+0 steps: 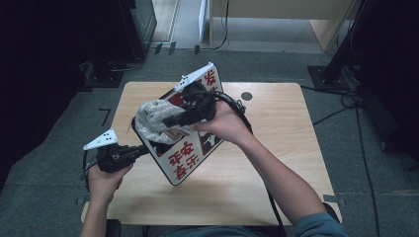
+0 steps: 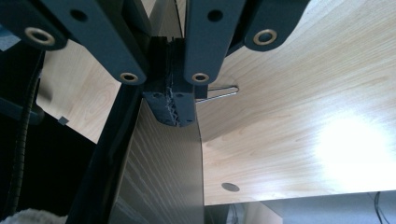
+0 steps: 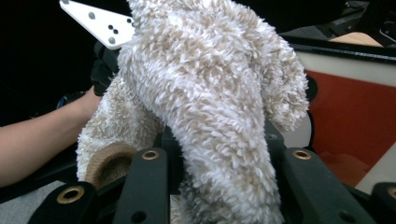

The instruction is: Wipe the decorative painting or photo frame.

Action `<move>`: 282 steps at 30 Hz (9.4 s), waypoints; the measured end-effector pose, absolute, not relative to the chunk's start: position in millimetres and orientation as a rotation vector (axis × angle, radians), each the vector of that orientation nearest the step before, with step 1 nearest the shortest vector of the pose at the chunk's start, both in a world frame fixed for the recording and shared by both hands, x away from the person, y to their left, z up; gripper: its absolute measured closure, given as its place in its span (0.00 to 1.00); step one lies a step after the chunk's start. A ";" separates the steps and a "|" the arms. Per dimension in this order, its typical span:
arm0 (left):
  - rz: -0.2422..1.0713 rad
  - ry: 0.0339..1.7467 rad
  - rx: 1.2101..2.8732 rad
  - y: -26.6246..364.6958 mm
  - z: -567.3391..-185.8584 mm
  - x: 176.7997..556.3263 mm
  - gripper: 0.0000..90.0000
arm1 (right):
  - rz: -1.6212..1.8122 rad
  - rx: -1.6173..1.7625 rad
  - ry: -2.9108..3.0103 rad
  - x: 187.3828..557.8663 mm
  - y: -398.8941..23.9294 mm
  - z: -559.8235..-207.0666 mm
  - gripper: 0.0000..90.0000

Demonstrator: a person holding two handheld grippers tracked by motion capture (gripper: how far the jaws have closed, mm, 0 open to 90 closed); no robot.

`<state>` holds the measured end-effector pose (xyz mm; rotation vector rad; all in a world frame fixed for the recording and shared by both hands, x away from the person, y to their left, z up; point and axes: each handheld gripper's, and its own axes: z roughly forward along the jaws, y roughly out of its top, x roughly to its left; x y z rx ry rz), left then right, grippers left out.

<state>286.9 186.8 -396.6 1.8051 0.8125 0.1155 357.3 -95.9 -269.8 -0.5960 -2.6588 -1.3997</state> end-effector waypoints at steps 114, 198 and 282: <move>0.081 0.800 1.811 187.1 -395.4 287.5 0.99 | -1.194 -0.659 -2.586 330.5 -115.2 -412.6 0.73; 0.100 0.844 1.771 210.2 -396.7 284.8 0.95 | -1.264 -0.636 -2.516 318.8 -103.3 -359.5 0.74; 0.110 0.904 1.731 239.8 -403.9 279.6 0.94 | -1.236 -0.452 -2.605 327.7 -21.2 -301.4 0.73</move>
